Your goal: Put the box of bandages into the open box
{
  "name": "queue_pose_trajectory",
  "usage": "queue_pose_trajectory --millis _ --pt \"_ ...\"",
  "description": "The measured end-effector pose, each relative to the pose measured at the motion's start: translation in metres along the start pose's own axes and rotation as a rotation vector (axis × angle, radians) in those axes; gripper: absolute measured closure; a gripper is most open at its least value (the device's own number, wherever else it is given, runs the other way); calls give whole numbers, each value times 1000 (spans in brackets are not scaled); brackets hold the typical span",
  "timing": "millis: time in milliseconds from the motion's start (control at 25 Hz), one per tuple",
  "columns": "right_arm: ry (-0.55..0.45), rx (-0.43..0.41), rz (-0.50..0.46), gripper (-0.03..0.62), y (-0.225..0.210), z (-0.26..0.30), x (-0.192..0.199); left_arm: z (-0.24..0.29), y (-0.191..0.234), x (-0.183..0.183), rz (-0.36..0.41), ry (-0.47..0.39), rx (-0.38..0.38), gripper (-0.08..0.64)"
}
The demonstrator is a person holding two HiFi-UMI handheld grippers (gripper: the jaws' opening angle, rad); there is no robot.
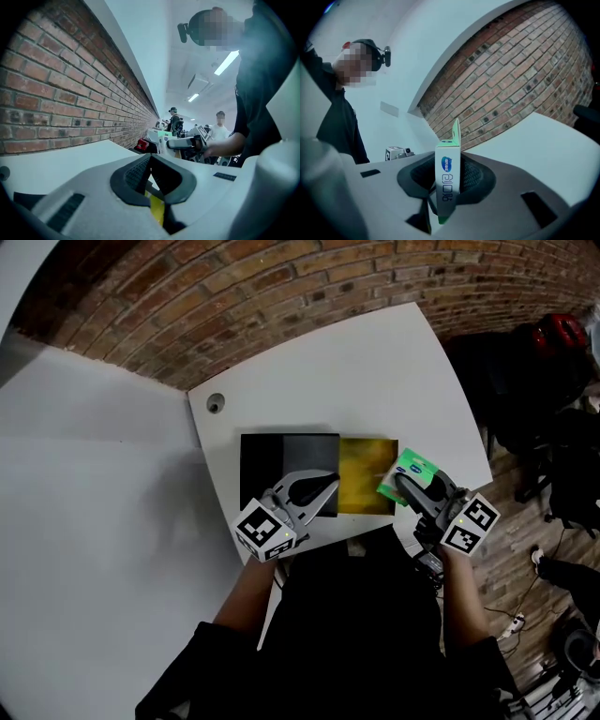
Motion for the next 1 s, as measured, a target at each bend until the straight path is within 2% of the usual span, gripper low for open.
queue_pose_trajectory --millis 200,520,800,1000 --pt "58 47 102 499 -18 23 22 3 1 10 -23 10 38 545" --pt "184 127 193 499 -35 48 56 0 0 28 -43 41 65 545" --pt "273 210 242 498 -50 67 82 -10 6 40 -64 51 60 545" --pt "349 278 240 497 -62 76 100 -16 6 48 -79 59 63 545"
Point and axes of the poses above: the fingertips, and each gripper's own axes: z forward along the fingers, y to its left, x out of its underside, the point moved 3 cm from there along -z, backward along the fingers, and after that the axes turned 11 degrees about z, right-handed, at the moved point
